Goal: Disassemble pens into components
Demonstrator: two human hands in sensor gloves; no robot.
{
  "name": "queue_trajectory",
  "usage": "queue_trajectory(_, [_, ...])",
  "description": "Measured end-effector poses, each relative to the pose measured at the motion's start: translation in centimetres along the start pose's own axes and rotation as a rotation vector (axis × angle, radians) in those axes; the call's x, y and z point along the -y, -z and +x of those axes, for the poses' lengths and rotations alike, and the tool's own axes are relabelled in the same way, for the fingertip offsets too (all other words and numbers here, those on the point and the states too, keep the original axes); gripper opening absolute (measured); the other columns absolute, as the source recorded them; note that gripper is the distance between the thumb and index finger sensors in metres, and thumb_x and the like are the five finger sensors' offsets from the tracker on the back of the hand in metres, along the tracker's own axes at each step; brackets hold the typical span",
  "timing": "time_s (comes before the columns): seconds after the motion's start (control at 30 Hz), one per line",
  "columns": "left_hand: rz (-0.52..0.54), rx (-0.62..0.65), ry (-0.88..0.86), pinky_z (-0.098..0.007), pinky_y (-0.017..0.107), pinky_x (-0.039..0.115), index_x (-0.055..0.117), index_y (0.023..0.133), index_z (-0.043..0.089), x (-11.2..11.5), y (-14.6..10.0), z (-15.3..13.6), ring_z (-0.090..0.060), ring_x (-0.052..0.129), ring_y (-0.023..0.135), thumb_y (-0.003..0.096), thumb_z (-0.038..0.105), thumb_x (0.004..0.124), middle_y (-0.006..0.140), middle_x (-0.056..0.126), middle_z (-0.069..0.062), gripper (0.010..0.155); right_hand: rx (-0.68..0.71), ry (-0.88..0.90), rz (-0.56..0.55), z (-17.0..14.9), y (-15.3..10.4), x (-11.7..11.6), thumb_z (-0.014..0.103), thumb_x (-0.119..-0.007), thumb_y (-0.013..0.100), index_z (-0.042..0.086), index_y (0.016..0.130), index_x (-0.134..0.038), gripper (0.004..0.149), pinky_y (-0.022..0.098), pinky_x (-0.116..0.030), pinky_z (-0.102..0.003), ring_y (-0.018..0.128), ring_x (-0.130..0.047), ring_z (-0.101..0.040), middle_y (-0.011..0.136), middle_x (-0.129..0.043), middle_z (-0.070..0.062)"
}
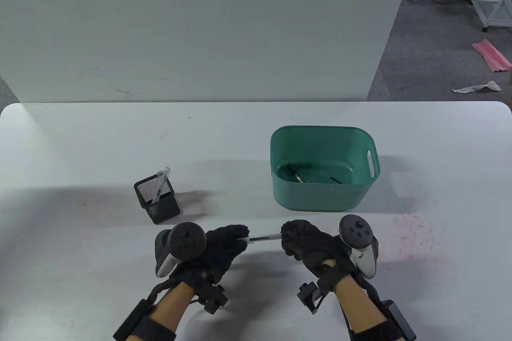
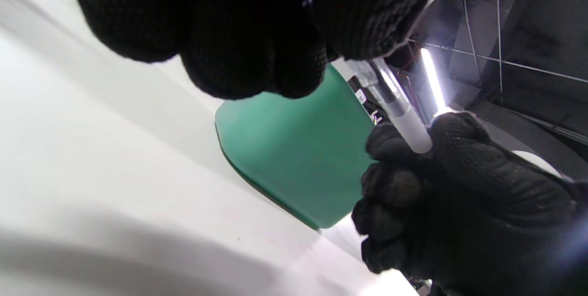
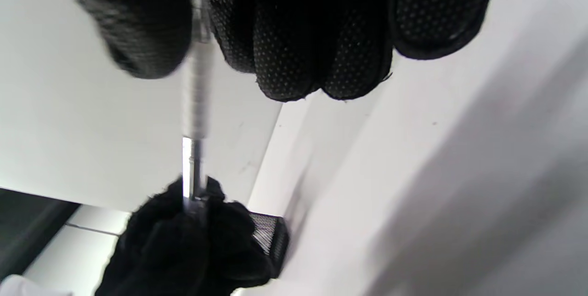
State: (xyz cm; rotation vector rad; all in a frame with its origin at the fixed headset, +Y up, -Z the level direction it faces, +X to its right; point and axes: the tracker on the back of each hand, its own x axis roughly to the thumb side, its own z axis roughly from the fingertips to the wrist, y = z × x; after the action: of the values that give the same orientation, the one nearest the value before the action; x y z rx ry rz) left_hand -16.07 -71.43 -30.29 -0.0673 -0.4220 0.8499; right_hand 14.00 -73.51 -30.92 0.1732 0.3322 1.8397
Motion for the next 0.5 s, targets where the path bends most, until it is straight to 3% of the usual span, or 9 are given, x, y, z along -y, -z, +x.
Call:
queue_trajectory(0.1, [0.000, -0.017, -0.031, -0.053, 0.051, 0.086, 0.079, 0.092, 0.026, 0.1, -0.1, -0.3, -0.022, 0.105, 0.058, 0.0493, 0.040, 0.082, 0.079, 0.099, -0.005, 0.045, -0.004, -0.014, -0.020, -0.2, 0.0, 0.2, 0.059, -0.068, 0.053, 0.009, 0.088, -0.076, 0.061, 0.047, -0.076, -0.054, 0.061, -0.090, -0.035, 0.067, -0.092, -0.011])
queue_trajectory(0.23, [-0.015, -0.024, -0.024, -0.053, 0.051, 0.086, 0.079, 0.093, 0.027, 0.3, 0.1, -0.5, -0.022, 0.105, 0.059, 0.0493, 0.039, 0.082, 0.080, 0.098, -0.005, 0.045, -0.017, 0.053, 0.006, -0.4, 0.3, 0.0, 0.052, -0.069, 0.055, 0.008, 0.075, -0.084, 0.051, 0.041, -0.078, -0.053, 0.051, -0.093, -0.033, 0.051, -0.095, -0.008])
queue_trajectory(0.3, [-0.036, -0.033, -0.031, -0.054, 0.051, 0.086, 0.079, 0.093, 0.026, 0.3, 0.2, -0.7, -0.023, 0.105, 0.059, 0.0494, 0.039, 0.082, 0.080, 0.099, -0.005, 0.045, 0.002, 0.041, 0.008, -0.3, 0.3, 0.0, 0.047, -0.073, 0.055, 0.008, 0.079, -0.083, 0.047, 0.043, -0.077, -0.054, 0.054, -0.092, -0.034, 0.055, -0.094, -0.009])
queue_trajectory(0.4, [-0.023, -0.048, -0.029, -0.053, 0.051, 0.086, 0.079, 0.093, 0.026, 0.2, 0.2, -1.1, -0.023, 0.105, 0.059, 0.0496, 0.039, 0.082, 0.080, 0.099, -0.005, 0.045, 0.008, -0.007, 0.045, -0.2, 0.2, 0.0, 0.038, -0.076, 0.054, 0.017, 0.098, -0.067, 0.050, 0.051, -0.073, -0.055, 0.073, -0.083, -0.038, 0.078, -0.085, -0.012])
queue_trajectory(0.5, [-0.019, -0.052, -0.030, -0.053, 0.051, 0.086, 0.079, 0.093, 0.027, 0.0, 0.2, -1.2, -0.022, 0.105, 0.059, 0.0496, 0.039, 0.082, 0.080, 0.099, -0.005, 0.045, 0.006, -0.046, 0.010, -0.1, 0.1, 0.2, 0.052, -0.074, 0.054, 0.012, 0.097, -0.066, 0.060, 0.050, -0.074, -0.055, 0.072, -0.083, -0.039, 0.078, -0.085, -0.013])
